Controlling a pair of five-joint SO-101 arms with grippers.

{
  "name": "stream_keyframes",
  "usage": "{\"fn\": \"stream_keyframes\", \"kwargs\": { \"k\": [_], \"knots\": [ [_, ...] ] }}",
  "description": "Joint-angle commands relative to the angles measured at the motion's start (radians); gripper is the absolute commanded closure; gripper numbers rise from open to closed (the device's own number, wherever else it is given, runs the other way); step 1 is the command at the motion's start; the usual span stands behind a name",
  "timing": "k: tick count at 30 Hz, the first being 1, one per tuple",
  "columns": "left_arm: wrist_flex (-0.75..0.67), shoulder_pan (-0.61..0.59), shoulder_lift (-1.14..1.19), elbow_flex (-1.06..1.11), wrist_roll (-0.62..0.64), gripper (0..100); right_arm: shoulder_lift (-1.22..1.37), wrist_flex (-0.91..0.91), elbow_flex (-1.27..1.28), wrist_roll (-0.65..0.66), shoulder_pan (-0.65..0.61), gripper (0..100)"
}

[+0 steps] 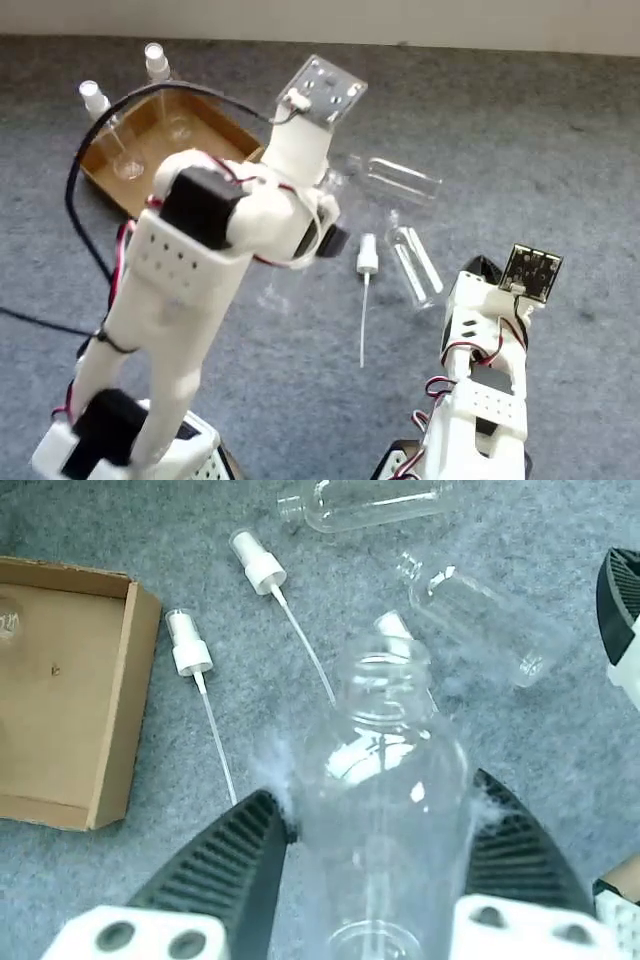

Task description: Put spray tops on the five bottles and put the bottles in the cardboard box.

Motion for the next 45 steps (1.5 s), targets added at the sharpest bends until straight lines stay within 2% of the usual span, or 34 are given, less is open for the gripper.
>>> {"fn": "stream_keyframes", "kwargs": {
  "k": [1, 3, 7, 9, 14, 17, 22, 25, 27, 30, 32, 40, 45],
  "knots": [
    [0.0, 0.004, -0.193, 0.142, -0.003, 85, -0.022, -0.033, 0.013, -0.002, -0.008, 99.2],
    [-0.002, 0.004, -0.252, 0.205, -0.049, 85, -0.022, -0.033, 0.013, -0.002, -0.008, 99.2],
    [-0.021, 0.004, -0.369, 0.306, -0.27, 85, -0.022, -0.033, 0.015, -0.002, -0.035, 99.2],
    [-0.06, -0.018, -0.433, 0.372, -0.318, 85, -0.022, -0.033, 0.015, -0.002, -0.035, 99.2],
    [-0.241, -0.119, -0.578, 0.625, -0.272, 85, -0.022, -0.033, 0.015, -0.002, -0.033, 99.2],
    [-0.402, -0.176, -0.657, 0.823, -0.273, 85, -0.022, -0.033, 0.015, -0.002, -0.033, 99.2],
    [-0.675, -0.197, -0.806, 1.109, -0.272, 85, -0.022, -0.028, 0.015, -0.002, -0.035, 99.2],
    [-0.793, -0.196, -0.878, 1.224, -0.269, 85, -0.022, -0.027, 0.015, -0.002, -0.035, 99.2],
    [-0.841, -0.197, -0.911, 1.274, -0.204, 85, -0.022, -0.027, 0.012, -0.002, -0.035, 99.2],
    [-0.888, -0.197, -0.947, 1.336, -0.037, 85, -0.022, -0.015, 0.01, -0.002, -0.031, 99.1],
    [-0.916, -0.197, -0.967, 1.368, 0.015, 85, -0.022, 0.07, 0.004, -0.002, -0.03, 99.1],
    [-0.996, -0.194, -1.148, 1.577, 0.018, 85, -0.016, 0.549, -0.295, -0.003, -0.044, 98.7],
    [-0.991, -0.191, -1.349, 1.659, 0.02, 85, -0.015, 0.82, -0.541, -0.002, -0.117, 88.2]
  ]
}}
